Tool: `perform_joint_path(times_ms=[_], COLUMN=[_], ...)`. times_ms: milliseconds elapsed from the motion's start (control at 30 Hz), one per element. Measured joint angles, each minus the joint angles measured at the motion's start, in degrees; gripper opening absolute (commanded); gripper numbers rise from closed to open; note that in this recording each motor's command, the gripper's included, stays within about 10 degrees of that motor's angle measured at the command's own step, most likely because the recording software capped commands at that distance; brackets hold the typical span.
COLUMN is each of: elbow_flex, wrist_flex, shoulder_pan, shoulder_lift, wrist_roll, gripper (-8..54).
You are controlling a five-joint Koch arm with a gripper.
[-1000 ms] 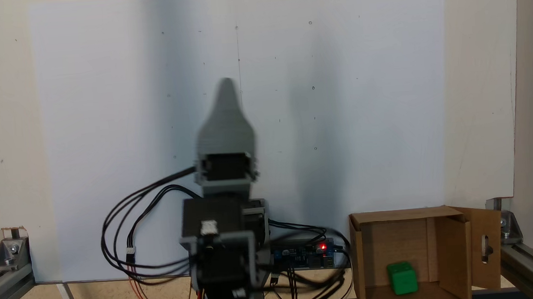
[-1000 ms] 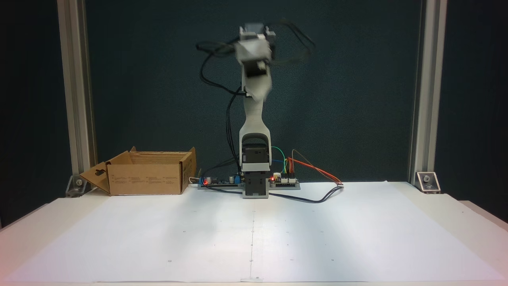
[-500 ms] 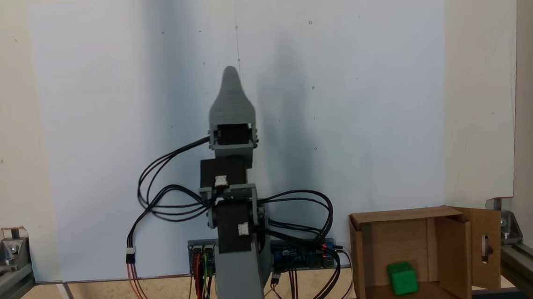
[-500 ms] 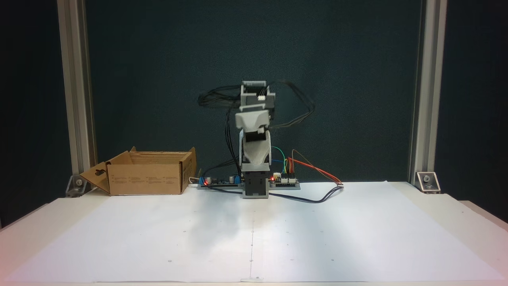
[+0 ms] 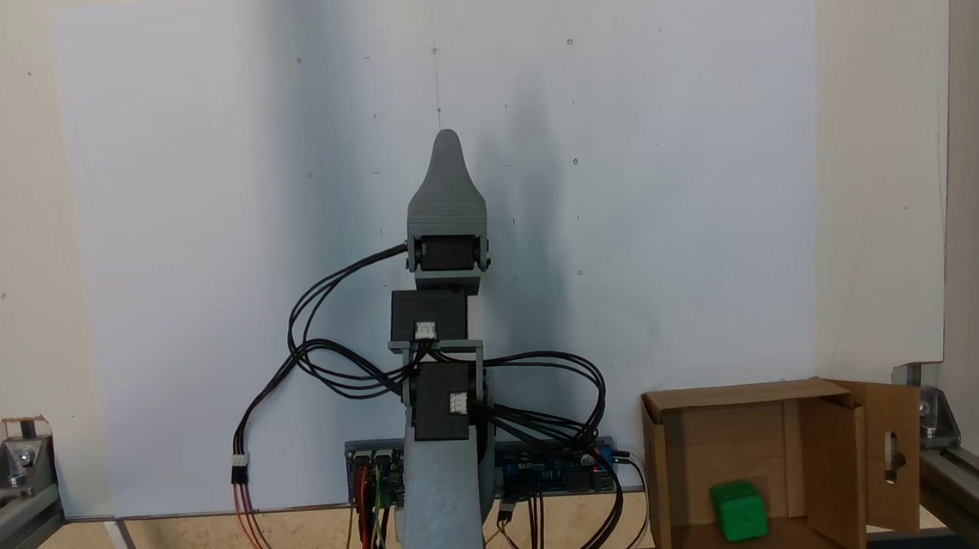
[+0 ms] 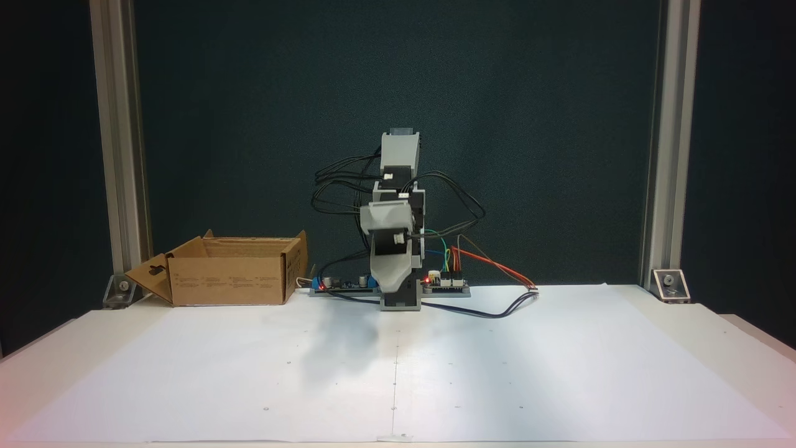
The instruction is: Grasp a green dice and put it in the bin.
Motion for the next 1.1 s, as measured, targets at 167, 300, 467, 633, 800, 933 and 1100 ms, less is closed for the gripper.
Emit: perform_joint_path(times_ms=[167,300,467,633,800,933,1100], elbow_flex=[3.6,5.7,10.5,13.8,20.7,23.4,23.4], wrist_flex=[-11.6,-20.9,-32.3,-43.6,-54.9,-58.7,-58.6], shoulder_pan=[0.0,0.0,0.0,0.0,-0.1,0.0,-0.1], shoulder_lift=[0.0,0.0,0.0,0.0,0.0,0.0,0.0], wrist_roll=[-0.2,-1.1,-2.0,-3.2,-3.3,-3.3,-3.3], gripper=[43.9,44.0,44.1,44.4,45.3,45.9,45.9])
